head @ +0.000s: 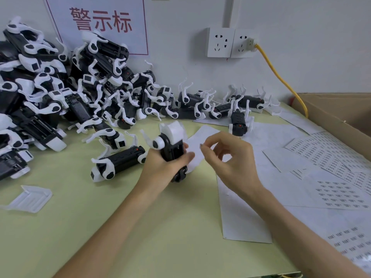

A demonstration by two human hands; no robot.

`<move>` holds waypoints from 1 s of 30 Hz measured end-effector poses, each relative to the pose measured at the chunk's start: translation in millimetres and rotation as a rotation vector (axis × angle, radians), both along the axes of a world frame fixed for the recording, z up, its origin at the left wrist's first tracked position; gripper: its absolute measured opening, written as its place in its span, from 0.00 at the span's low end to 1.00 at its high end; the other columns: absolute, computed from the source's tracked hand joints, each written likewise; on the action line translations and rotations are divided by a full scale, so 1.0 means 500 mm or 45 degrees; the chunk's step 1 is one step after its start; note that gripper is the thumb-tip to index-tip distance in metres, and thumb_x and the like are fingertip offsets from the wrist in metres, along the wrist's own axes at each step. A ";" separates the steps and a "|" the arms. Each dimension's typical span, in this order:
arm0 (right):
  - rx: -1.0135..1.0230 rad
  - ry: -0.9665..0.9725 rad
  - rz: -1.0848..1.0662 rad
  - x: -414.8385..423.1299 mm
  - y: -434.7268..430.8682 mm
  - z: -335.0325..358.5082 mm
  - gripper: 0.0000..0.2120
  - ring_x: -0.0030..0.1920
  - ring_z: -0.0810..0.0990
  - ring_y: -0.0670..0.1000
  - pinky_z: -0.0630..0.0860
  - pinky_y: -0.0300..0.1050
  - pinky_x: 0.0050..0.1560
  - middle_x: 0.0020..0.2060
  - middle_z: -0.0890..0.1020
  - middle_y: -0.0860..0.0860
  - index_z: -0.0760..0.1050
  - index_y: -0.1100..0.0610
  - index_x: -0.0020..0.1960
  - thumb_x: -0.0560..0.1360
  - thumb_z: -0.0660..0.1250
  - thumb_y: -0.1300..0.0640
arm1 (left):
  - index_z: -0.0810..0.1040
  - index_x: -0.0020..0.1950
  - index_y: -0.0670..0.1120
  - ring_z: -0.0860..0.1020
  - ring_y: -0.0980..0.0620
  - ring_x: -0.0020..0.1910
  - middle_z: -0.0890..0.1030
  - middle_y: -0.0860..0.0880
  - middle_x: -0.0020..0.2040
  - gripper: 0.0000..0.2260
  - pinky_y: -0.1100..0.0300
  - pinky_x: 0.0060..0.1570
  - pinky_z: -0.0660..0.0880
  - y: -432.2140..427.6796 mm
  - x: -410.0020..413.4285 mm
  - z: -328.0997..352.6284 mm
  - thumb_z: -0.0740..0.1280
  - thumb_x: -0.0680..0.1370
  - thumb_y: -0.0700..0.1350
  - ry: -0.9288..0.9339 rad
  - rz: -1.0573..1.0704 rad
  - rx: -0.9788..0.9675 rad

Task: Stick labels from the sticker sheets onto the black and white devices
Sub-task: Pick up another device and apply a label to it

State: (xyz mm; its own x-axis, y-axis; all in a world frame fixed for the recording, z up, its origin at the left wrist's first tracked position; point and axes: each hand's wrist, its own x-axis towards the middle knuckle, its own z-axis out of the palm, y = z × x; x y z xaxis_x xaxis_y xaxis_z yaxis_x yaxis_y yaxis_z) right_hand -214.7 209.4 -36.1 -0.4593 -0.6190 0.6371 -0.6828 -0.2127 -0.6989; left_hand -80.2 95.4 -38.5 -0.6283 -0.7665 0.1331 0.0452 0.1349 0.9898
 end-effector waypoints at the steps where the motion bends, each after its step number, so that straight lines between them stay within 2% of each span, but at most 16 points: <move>1: 0.055 -0.086 0.068 -0.002 0.001 0.001 0.08 0.38 0.82 0.48 0.78 0.42 0.39 0.43 0.84 0.41 0.79 0.49 0.52 0.74 0.71 0.57 | 0.82 0.48 0.43 0.82 0.53 0.40 0.84 0.51 0.40 0.06 0.55 0.43 0.77 -0.002 0.002 0.005 0.77 0.74 0.41 0.052 0.009 0.128; 4: 0.305 -0.200 0.252 -0.006 0.004 -0.001 0.30 0.50 0.84 0.48 0.79 0.48 0.52 0.55 0.84 0.43 0.65 0.44 0.72 0.74 0.74 0.49 | 0.80 0.52 0.43 0.80 0.49 0.44 0.82 0.46 0.44 0.11 0.65 0.27 0.72 -0.009 0.010 0.022 0.74 0.72 0.45 0.328 -0.113 0.629; 5: 0.361 -0.203 0.287 -0.004 0.002 -0.004 0.36 0.53 0.84 0.48 0.79 0.50 0.55 0.57 0.83 0.43 0.61 0.44 0.75 0.73 0.75 0.47 | 0.79 0.55 0.41 0.80 0.48 0.46 0.81 0.45 0.47 0.14 0.66 0.29 0.73 -0.012 0.014 0.026 0.72 0.72 0.47 0.413 -0.171 0.760; 8: 0.414 -0.223 0.316 0.005 -0.007 -0.014 0.46 0.58 0.82 0.47 0.78 0.51 0.60 0.59 0.82 0.43 0.54 0.42 0.78 0.69 0.77 0.43 | 0.79 0.59 0.40 0.81 0.47 0.53 0.81 0.43 0.55 0.20 0.58 0.47 0.76 -0.016 0.018 0.027 0.67 0.73 0.52 0.456 -0.279 0.848; 11: 0.437 -0.250 0.300 0.007 -0.010 -0.017 0.50 0.60 0.81 0.43 0.76 0.45 0.60 0.60 0.79 0.42 0.52 0.39 0.78 0.64 0.76 0.36 | 0.76 0.68 0.38 0.81 0.45 0.59 0.81 0.42 0.61 0.27 0.53 0.60 0.70 -0.008 0.011 0.022 0.64 0.75 0.56 0.357 -0.295 0.783; 13: 0.449 -0.260 0.298 0.009 -0.011 -0.019 0.51 0.60 0.80 0.42 0.76 0.40 0.60 0.60 0.78 0.41 0.52 0.38 0.78 0.63 0.76 0.35 | 0.72 0.73 0.38 0.80 0.46 0.61 0.80 0.41 0.67 0.31 0.52 0.60 0.73 0.000 0.007 0.024 0.63 0.76 0.56 0.348 -0.310 0.762; 15: 0.434 -0.261 0.279 0.011 -0.013 -0.022 0.50 0.59 0.80 0.41 0.75 0.37 0.60 0.59 0.79 0.41 0.53 0.39 0.78 0.64 0.77 0.36 | 0.71 0.74 0.38 0.79 0.47 0.62 0.76 0.38 0.72 0.31 0.57 0.51 0.81 0.005 0.004 0.028 0.62 0.77 0.56 0.372 -0.306 0.757; 17: 0.390 -0.239 0.235 0.014 -0.016 -0.026 0.48 0.58 0.81 0.43 0.75 0.40 0.61 0.56 0.80 0.42 0.57 0.42 0.77 0.67 0.81 0.43 | 0.72 0.74 0.38 0.80 0.47 0.61 0.75 0.38 0.72 0.30 0.60 0.44 0.81 0.005 0.004 0.029 0.62 0.77 0.55 0.351 -0.312 0.725; 19: 0.329 -0.238 0.189 0.017 -0.017 -0.028 0.45 0.57 0.82 0.45 0.77 0.46 0.63 0.54 0.81 0.44 0.60 0.43 0.75 0.67 0.82 0.49 | 0.74 0.72 0.39 0.81 0.49 0.60 0.76 0.39 0.71 0.28 0.59 0.48 0.82 0.000 0.004 0.029 0.64 0.77 0.54 0.329 -0.343 0.692; 22: 0.203 -0.355 0.126 0.017 -0.018 -0.020 0.40 0.54 0.84 0.48 0.80 0.49 0.60 0.52 0.83 0.45 0.63 0.41 0.71 0.64 0.80 0.48 | 0.76 0.69 0.39 0.80 0.48 0.64 0.80 0.42 0.68 0.24 0.54 0.58 0.75 -0.013 0.006 0.022 0.66 0.78 0.52 0.222 -0.405 0.503; 24: 0.069 -0.549 0.120 0.007 -0.015 -0.004 0.39 0.51 0.86 0.48 0.81 0.47 0.54 0.50 0.84 0.47 0.65 0.43 0.69 0.62 0.78 0.46 | 0.80 0.66 0.44 0.79 0.49 0.62 0.83 0.47 0.63 0.17 0.54 0.57 0.72 -0.015 0.003 0.011 0.69 0.80 0.50 0.022 -0.367 0.265; 26: -0.064 -0.714 0.110 -0.011 -0.011 0.012 0.40 0.48 0.86 0.46 0.79 0.40 0.49 0.47 0.86 0.47 0.67 0.47 0.69 0.59 0.76 0.46 | 0.84 0.59 0.48 0.80 0.50 0.54 0.85 0.51 0.55 0.08 0.58 0.54 0.74 -0.009 -0.002 -0.002 0.69 0.81 0.43 -0.172 -0.296 0.097; 27: -0.109 -0.773 0.099 -0.020 -0.007 0.018 0.40 0.46 0.85 0.45 0.79 0.38 0.48 0.44 0.86 0.46 0.67 0.49 0.68 0.58 0.76 0.46 | 0.84 0.56 0.49 0.80 0.50 0.50 0.85 0.50 0.52 0.08 0.59 0.52 0.75 -0.005 -0.004 -0.008 0.68 0.81 0.39 -0.229 -0.269 0.056; 29: -0.169 -0.915 0.101 -0.035 -0.003 0.027 0.38 0.45 0.85 0.50 0.79 0.44 0.50 0.43 0.85 0.47 0.68 0.50 0.68 0.59 0.75 0.48 | 0.84 0.50 0.46 0.81 0.50 0.49 0.85 0.47 0.50 0.12 0.59 0.50 0.77 -0.004 -0.005 -0.015 0.65 0.81 0.33 -0.211 -0.208 0.061; 30: -0.197 -0.997 0.118 -0.041 -0.002 0.030 0.36 0.47 0.86 0.54 0.79 0.50 0.52 0.47 0.84 0.51 0.68 0.50 0.68 0.61 0.75 0.50 | 0.84 0.49 0.44 0.81 0.49 0.50 0.85 0.46 0.49 0.12 0.59 0.50 0.78 -0.008 -0.005 -0.015 0.63 0.81 0.31 -0.151 -0.178 0.101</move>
